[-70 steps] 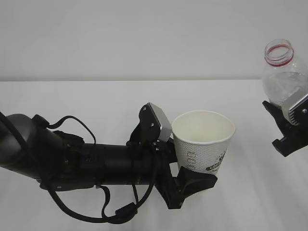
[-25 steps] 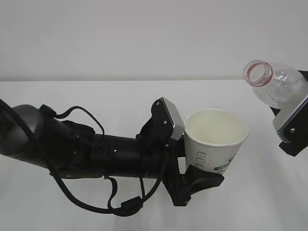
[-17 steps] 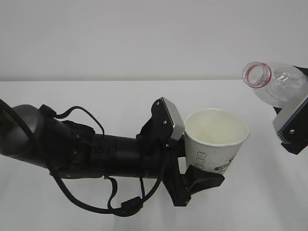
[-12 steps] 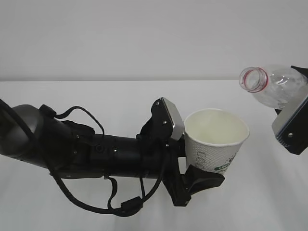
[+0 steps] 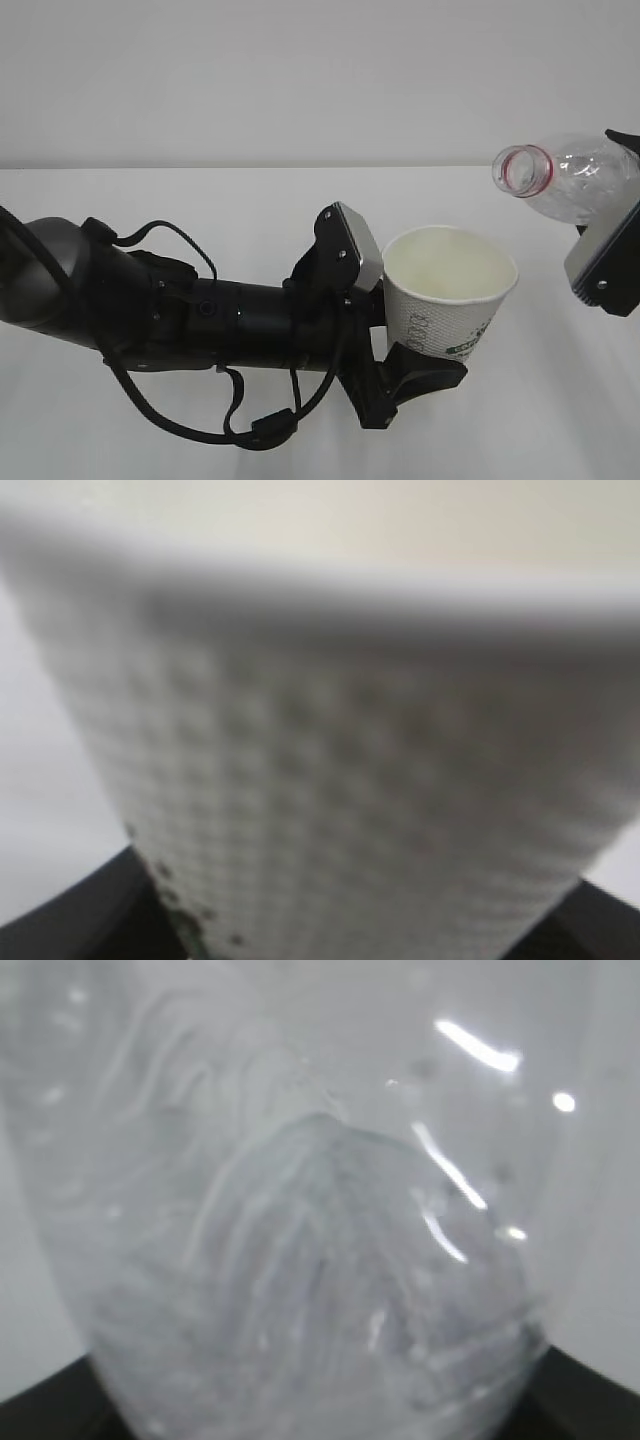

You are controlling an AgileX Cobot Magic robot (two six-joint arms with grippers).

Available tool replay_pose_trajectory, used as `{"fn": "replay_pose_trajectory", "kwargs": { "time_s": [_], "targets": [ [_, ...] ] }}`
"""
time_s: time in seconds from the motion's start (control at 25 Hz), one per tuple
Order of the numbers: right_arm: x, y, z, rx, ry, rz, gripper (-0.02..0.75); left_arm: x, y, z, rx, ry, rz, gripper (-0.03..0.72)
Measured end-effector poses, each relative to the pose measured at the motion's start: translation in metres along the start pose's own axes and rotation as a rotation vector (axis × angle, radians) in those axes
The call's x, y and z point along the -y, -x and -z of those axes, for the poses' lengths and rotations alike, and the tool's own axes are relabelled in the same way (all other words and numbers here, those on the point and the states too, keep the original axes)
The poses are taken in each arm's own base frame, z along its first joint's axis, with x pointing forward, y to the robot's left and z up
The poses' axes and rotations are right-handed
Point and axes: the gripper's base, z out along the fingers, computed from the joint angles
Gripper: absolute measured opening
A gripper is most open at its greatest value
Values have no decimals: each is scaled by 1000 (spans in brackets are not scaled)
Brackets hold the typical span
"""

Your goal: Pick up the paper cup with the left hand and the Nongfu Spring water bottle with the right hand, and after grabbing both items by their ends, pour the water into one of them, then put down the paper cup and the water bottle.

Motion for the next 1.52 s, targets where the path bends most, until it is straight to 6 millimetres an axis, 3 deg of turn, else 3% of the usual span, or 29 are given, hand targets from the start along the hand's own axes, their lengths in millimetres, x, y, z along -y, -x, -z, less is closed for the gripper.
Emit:
{"fn": "replay_pose_trajectory", "kwargs": {
  "time_s": [1.52],
  "targets": [
    [5, -1, 0, -15, -54, 205, 495, 0, 0, 0, 3, -2, 1, 522]
  ]
}}
